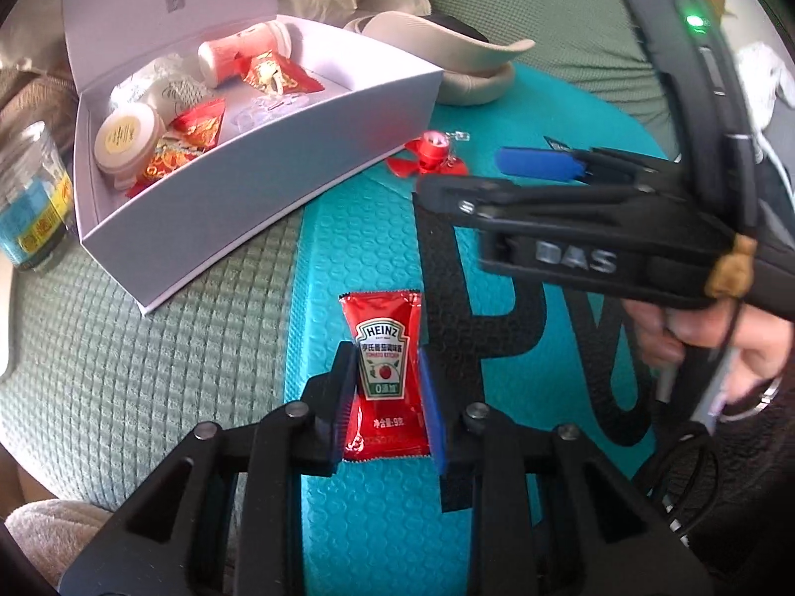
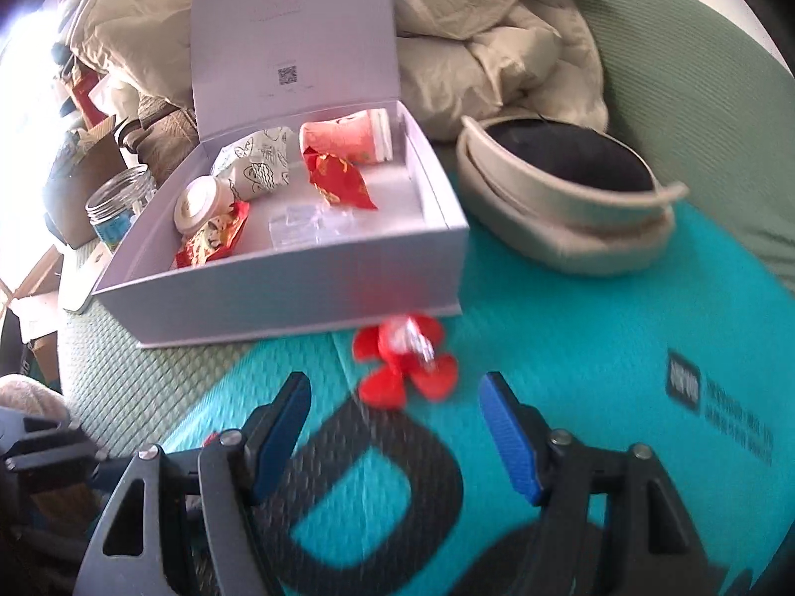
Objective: Organize objects
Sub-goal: 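Grasp the red Heinz ketchup packet with the left tool while the right tool grasps the red pinwheel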
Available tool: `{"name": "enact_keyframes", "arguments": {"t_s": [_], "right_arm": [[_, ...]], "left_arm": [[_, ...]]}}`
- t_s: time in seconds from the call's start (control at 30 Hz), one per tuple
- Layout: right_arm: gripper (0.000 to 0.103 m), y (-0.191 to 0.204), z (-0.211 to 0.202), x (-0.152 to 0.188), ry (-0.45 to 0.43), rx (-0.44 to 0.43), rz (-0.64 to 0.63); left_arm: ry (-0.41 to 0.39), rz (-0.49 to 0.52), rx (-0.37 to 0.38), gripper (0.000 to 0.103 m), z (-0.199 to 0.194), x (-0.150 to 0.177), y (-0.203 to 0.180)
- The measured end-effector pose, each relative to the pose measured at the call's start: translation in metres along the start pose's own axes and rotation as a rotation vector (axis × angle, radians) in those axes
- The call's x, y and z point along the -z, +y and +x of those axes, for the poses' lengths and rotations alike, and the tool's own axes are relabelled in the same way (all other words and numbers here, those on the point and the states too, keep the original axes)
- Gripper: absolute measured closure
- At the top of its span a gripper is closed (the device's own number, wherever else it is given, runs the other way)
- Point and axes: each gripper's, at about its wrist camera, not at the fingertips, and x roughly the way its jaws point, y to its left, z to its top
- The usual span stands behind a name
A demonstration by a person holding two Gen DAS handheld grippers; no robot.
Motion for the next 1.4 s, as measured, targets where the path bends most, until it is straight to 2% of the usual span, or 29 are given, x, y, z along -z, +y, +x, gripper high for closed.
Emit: {"name": "enact_keyframes", "arguments": {"t_s": [0.1, 0.17, 0.27, 0.3, 0.33, 0.37, 0.47, 0.6, 0.87, 1.1, 1.13, 1.2, 1.23, 1.27, 1.33, 1.4], "right_arm": [[0.037, 0.001, 0.008, -0.008, -0.013, -0.003, 0.002], [0.05, 0.0, 0.014, -0.011, 0.008, 0.002, 0.005], [0.061, -0.003, 0.021, -0.008, 0.041, 0.01, 0.024], [0.068, -0.003, 0.017, -0.006, 0.025, -0.003, 0.028], [0.081, -0.003, 0.014, -0.005, 0.022, -0.004, 0.024], [0.083, -0.003, 0.013, -0.004, 0.028, -0.001, 0.017], [0.083, -0.003, 0.006, 0.005, 0.047, 0.02, 0.007], [0.083, -0.008, -0.01, 0.026, 0.079, -0.002, 0.027], [0.083, -0.012, -0.048, 0.069, 0.128, -0.003, 0.064], [0.083, 0.006, -0.073, 0.095, 0.159, -0.034, 0.012], [0.081, 0.007, -0.074, 0.098, 0.153, -0.028, 0.02], [0.065, 0.005, -0.077, 0.103, 0.132, 0.014, 0.065], [0.052, 0.004, -0.078, 0.106, 0.119, 0.014, 0.094], [0.047, 0.001, -0.08, 0.109, 0.101, -0.001, 0.134], [0.041, 0.0, -0.08, 0.114, 0.083, -0.01, 0.177], [0.04, 0.0, -0.08, 0.117, 0.067, 0.005, 0.183]], "left_arm": [[-0.007, -0.041, 0.012, 0.079, 0.0, -0.003, 0.008], [-0.013, -0.07, 0.027, 0.079, 0.001, -0.005, 0.014], [-0.022, -0.086, 0.027, 0.079, 0.002, -0.007, 0.017], [-0.025, -0.081, 0.018, 0.079, 0.002, -0.007, 0.016], [-0.029, -0.071, 0.006, 0.079, 0.003, -0.007, 0.014], [-0.031, -0.063, -0.001, 0.079, 0.003, -0.006, 0.013], [-0.037, -0.041, -0.023, 0.079, 0.003, -0.005, 0.008], [-0.04, -0.021, -0.046, 0.079, 0.003, -0.003, 0.004], [-0.039, -0.008, -0.035, 0.079, 0.002, 0.001, 0.001], [-0.024, 0.151, -0.017, 0.079, -0.002, 0.017, -0.03], [-0.022, 0.158, -0.015, 0.079, -0.001, 0.018, -0.031], [-0.021, 0.148, -0.01, 0.079, -0.001, 0.017, -0.029], [-0.02, 0.14, -0.002, 0.077, 0.001, 0.014, -0.028], [-0.02, 0.136, 0.002, 0.077, -0.001, 0.016, -0.028], [-0.022, 0.14, -0.001, 0.077, -0.002, 0.019, -0.029], [-0.023, 0.151, -0.009, 0.076, -0.003, 0.021, -0.034]]}}
